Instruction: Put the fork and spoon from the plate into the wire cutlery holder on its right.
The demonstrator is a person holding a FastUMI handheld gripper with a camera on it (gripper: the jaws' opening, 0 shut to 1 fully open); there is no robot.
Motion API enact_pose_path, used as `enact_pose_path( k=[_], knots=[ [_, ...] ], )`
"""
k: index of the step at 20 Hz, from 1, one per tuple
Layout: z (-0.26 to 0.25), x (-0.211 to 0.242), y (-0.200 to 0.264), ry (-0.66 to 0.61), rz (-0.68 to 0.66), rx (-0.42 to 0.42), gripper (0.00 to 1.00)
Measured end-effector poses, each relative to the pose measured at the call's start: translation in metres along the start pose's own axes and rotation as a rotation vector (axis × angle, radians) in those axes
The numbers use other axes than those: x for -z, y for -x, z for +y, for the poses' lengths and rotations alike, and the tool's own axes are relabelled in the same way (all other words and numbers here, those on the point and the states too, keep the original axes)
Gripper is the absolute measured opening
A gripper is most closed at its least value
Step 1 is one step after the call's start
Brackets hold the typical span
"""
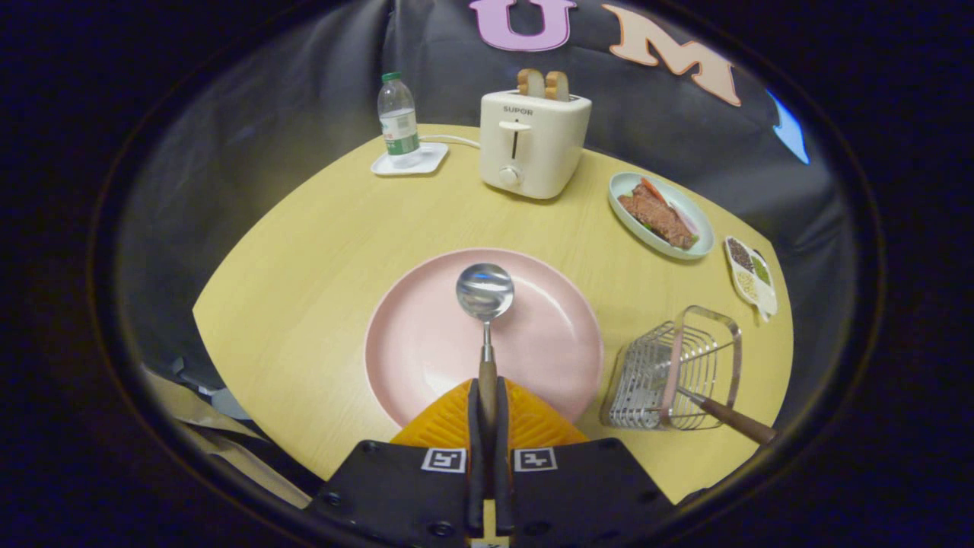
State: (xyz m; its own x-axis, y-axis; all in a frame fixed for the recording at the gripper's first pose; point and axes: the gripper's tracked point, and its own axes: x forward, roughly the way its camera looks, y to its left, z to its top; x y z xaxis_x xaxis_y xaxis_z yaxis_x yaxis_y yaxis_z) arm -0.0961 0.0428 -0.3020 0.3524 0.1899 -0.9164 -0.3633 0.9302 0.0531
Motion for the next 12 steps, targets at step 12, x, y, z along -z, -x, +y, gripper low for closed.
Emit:
enact_pose_path(
  k=[12],
  knots=[
    [-0.099,-0.003,0.067,0.119,0.081,0.037,0.09]
  ],
)
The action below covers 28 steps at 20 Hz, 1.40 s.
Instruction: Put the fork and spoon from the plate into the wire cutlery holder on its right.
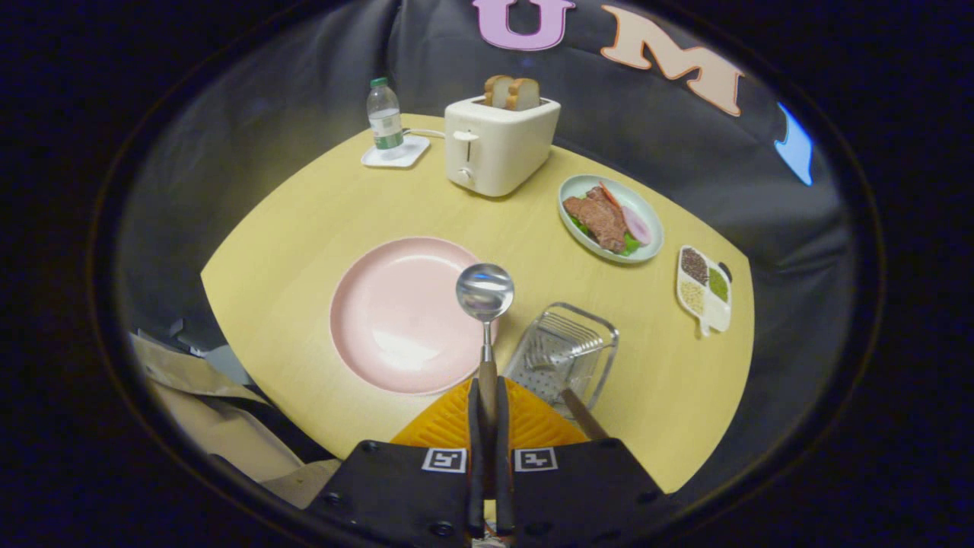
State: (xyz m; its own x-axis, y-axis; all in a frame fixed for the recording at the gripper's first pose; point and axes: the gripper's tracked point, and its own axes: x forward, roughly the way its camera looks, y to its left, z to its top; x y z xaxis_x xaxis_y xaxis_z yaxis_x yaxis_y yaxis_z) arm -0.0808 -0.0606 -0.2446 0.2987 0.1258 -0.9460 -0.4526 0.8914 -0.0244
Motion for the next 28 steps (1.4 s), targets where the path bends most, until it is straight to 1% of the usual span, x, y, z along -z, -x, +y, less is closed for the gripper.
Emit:
enact_pose_path(
  k=[4,7,10,13,14,17,18,21,25,26,28],
  knots=[
    [-0.027,0.009,0.010,-0.018,0.039,0.012,0.09],
    [-0.044,0.024,0.011,-0.063,0.109,0.035,0.09],
    [-0.043,0.022,0.010,-0.128,0.125,0.016,0.09],
    [-0.045,0.022,0.008,-0.142,0.135,0.018,0.10],
    [-0.044,0.020,0.008,-0.148,0.133,0.019,0.12],
    [-0.042,0.018,0.006,-0.150,0.133,0.016,0.12],
    [-0.042,0.016,0.008,-0.151,0.127,0.018,0.16],
    [-0.040,0.007,0.008,-0.172,0.099,0.010,0.14],
    [-0.032,-0.007,0.013,-0.200,0.032,-0.006,0.85],
    [-0.032,-0.011,0.014,-0.206,0.011,-0.002,1.00],
    [-0.023,-0.022,0.020,-0.233,-0.045,-0.009,1.00]
  ],
)
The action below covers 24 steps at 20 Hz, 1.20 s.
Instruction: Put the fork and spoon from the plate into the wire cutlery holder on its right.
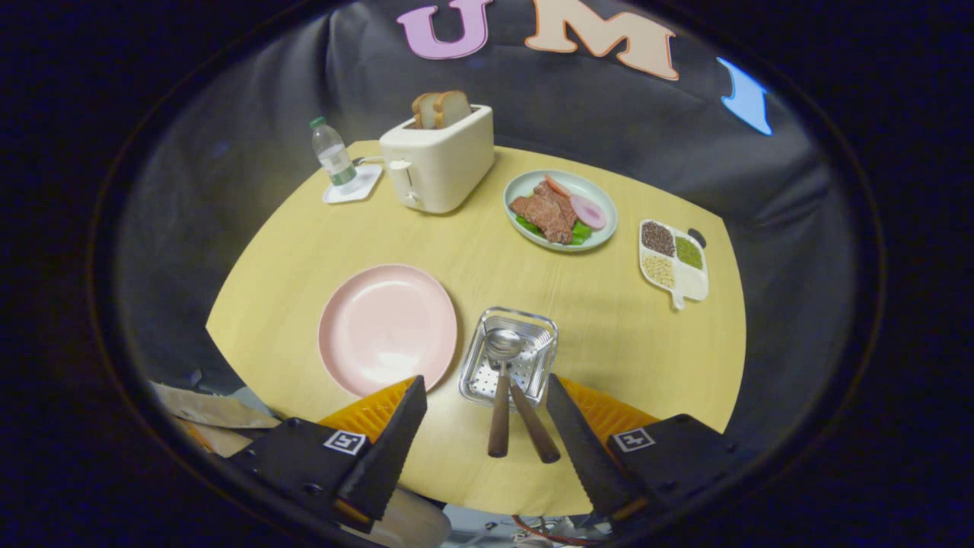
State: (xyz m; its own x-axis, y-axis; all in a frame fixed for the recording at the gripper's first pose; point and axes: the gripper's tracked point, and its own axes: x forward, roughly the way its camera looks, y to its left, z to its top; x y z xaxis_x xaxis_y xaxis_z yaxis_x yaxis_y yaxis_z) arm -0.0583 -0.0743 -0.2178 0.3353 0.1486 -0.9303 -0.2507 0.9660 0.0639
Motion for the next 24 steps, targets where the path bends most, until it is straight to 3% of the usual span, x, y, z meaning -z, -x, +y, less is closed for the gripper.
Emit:
enact_pose_path(
  k=[4,15,20,24],
  knots=[
    [0.023,-0.033,0.021,-0.042,-0.207,-0.009,1.00],
    [0.047,-0.101,0.095,-0.055,-0.794,0.182,1.00],
    [0.064,-0.112,0.110,-0.111,-0.946,0.183,1.00],
    [0.058,-0.116,0.110,-0.135,-0.983,0.190,1.00]
  ],
)
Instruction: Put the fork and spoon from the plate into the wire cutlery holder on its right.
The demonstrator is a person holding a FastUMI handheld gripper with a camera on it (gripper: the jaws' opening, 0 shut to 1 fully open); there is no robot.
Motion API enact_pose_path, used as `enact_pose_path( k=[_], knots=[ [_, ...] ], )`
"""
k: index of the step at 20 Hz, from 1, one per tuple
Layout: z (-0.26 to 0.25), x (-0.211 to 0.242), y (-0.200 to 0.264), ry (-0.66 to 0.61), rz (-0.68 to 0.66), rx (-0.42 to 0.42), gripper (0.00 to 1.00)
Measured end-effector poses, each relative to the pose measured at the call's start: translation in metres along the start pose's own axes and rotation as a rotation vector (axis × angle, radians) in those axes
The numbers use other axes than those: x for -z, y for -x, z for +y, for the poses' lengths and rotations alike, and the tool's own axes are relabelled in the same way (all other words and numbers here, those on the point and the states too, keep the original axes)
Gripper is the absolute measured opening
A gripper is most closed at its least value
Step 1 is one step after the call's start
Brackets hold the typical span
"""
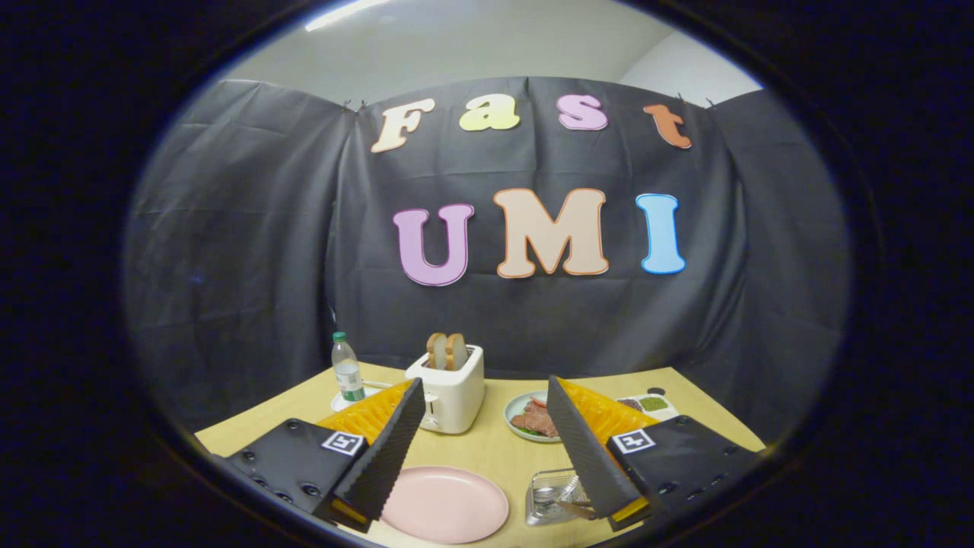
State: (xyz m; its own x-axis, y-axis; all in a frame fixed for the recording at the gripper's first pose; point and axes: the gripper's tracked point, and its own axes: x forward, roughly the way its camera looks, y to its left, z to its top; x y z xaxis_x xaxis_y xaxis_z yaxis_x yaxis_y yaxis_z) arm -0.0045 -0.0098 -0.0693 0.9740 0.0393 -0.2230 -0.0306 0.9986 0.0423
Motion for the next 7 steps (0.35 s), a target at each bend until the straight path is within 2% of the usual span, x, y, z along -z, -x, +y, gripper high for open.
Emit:
enact_pose_path(
  k=[7],
  knots=[
    [-0.0099,-0.0045,0.0038,0.024,-0.005,0.026,1.00]
  ],
)
